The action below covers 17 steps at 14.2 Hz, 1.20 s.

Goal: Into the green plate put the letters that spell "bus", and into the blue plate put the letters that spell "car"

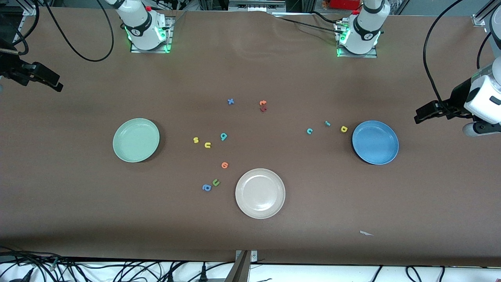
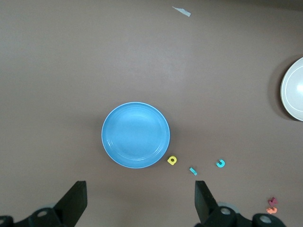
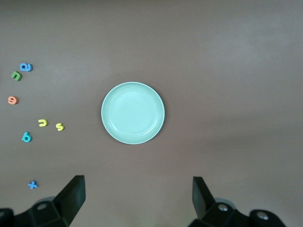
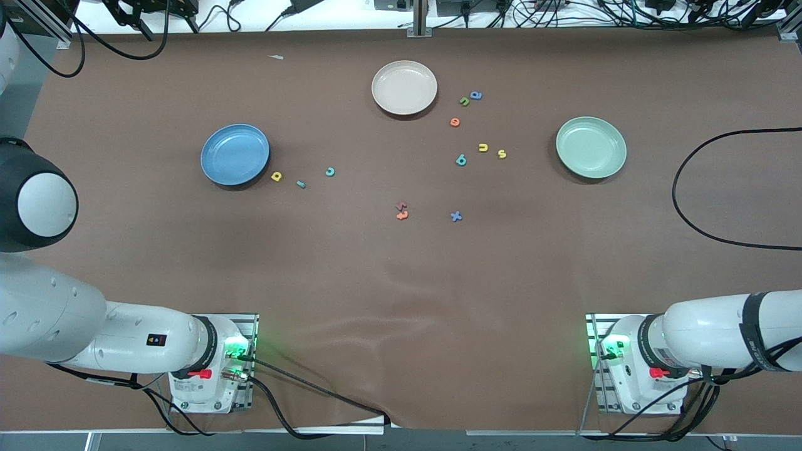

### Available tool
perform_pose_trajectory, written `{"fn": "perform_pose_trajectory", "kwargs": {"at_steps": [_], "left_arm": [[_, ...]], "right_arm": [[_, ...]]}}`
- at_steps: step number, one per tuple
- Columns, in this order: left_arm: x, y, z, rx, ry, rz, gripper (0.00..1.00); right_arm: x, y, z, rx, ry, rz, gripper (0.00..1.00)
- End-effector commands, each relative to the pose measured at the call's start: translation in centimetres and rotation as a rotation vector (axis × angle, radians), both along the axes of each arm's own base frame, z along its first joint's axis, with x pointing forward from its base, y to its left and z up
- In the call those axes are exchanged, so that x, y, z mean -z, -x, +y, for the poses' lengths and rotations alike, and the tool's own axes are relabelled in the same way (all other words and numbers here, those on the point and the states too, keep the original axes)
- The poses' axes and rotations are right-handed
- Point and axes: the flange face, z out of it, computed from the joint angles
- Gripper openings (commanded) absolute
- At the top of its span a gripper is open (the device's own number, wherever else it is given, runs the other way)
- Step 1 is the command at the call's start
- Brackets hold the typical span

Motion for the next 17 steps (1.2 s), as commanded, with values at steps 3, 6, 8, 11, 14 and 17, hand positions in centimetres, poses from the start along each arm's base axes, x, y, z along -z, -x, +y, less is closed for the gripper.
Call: {"fn": "perform_pose_trajectory", "kwargs": {"at_steps": [3, 6, 8, 11, 14, 17], "left_arm": [[-0.7, 0.4, -0.1, 0.018, 0.026, 0.000, 1.00], [-0.7, 0.4, -0.1, 0.018, 0.027, 0.000, 1.00], [-0.6, 0.4, 0.0, 0.015, 0.025, 0.001, 1.00], [-0.6, 0.4, -0.1, 0.015, 0.027, 0.001, 1.00], [-0.5, 0.3, -0.1, 0.015, 0.025, 0.003, 1.00], [-0.5, 0.3, -0.1, 0.015, 0.025, 0.003, 1.00]], "right_arm": [[-0.4, 0.1, 0.6, 0.000, -0.043, 0.010, 1.00], [-0.6, 0.2, 0.6, -0.001, -0.045, 0.011, 1.00], [-0.8, 0.3, 0.6, 0.001, -0.051, 0.016, 1.00], [-0.6, 0.2, 0.7, -0.004, -0.050, 0.020, 1.00], [-0.7, 0.5, 1.4, -0.014, -0.047, 0.033, 1.00], [-0.7, 0.5, 1.9, -0.018, -0.041, 0.032, 1.00]]}}
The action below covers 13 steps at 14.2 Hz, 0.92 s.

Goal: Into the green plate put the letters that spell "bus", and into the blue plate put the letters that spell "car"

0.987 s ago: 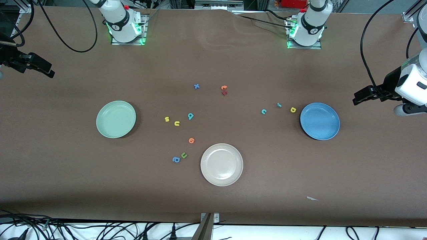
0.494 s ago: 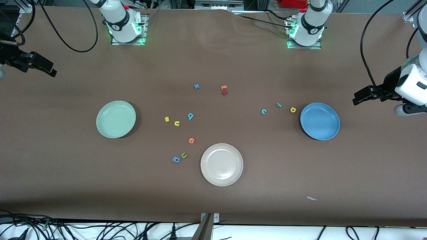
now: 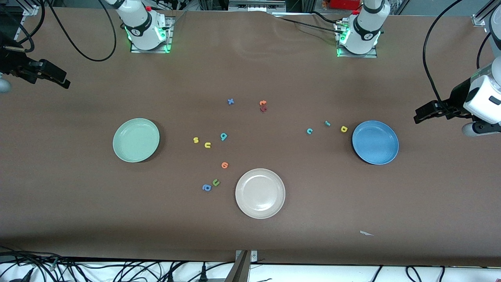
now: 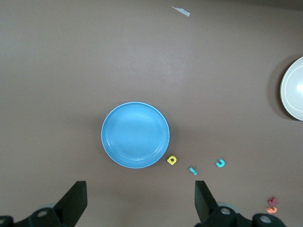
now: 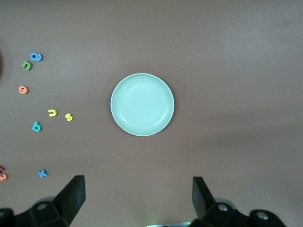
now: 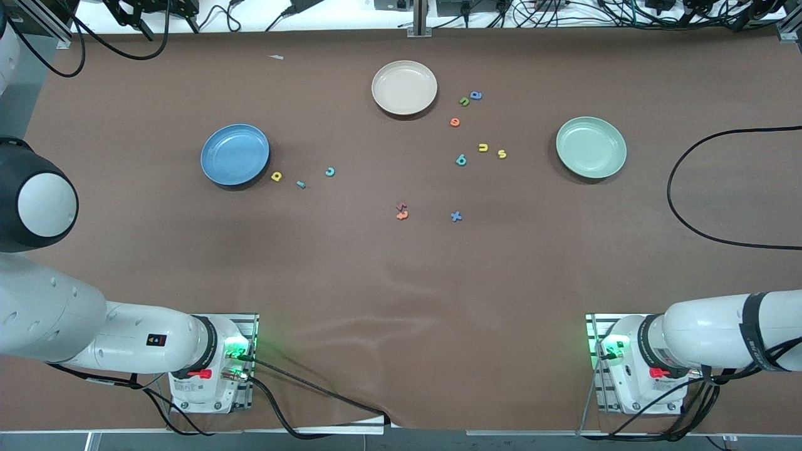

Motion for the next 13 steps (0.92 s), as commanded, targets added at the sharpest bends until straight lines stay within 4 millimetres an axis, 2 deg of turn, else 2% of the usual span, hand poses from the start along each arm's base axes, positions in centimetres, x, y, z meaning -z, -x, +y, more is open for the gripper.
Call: {"fn": "perform_pose_trajectory", "kwargs": {"at_steps": [1, 13], "left_arm": [[-0.46, 0.35, -0.01, 0.014, 0.025, 0.004, 1.00], [-0.31, 0.36, 0.08, 0.002, 0.025, 0.008, 1.00]], "right_arm": [[-0.74, 0.16, 0.46, 0.001, -0.008, 0.003, 1.00], [-0.75, 0.16, 0.34, 0.007, -0.012, 0.003, 1.00]]}}
